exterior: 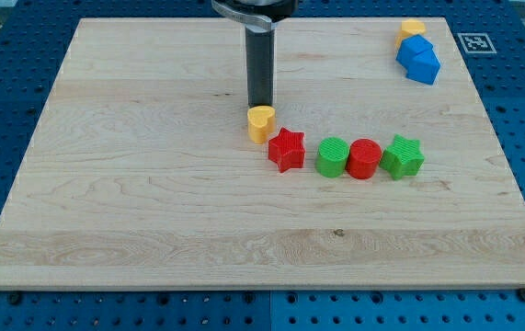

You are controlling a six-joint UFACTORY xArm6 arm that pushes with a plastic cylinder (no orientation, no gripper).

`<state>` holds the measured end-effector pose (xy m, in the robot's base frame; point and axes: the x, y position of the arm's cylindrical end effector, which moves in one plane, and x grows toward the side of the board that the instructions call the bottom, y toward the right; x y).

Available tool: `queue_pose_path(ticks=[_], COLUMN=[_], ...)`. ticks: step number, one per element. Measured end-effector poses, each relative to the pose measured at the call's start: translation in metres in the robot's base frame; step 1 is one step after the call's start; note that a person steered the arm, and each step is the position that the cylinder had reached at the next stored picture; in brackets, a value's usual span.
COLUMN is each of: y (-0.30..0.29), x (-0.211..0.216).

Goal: Push the yellow heart towards the center of the board

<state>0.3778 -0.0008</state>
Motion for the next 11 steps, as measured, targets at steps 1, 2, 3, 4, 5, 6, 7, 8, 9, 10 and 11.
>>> queue_pose_path(ticks=[1,2,3,4,5,6,7,8,9,10,11], y=[0.026,0.026,0.025,0.012,-0.007,-0.020,-0.021,-0.025,-0.040,-0.045,-0.045], x=[0.010,0.030,0.033,0.033,0.036,0.036,0.029,0.016,0.016,0.021,0.034])
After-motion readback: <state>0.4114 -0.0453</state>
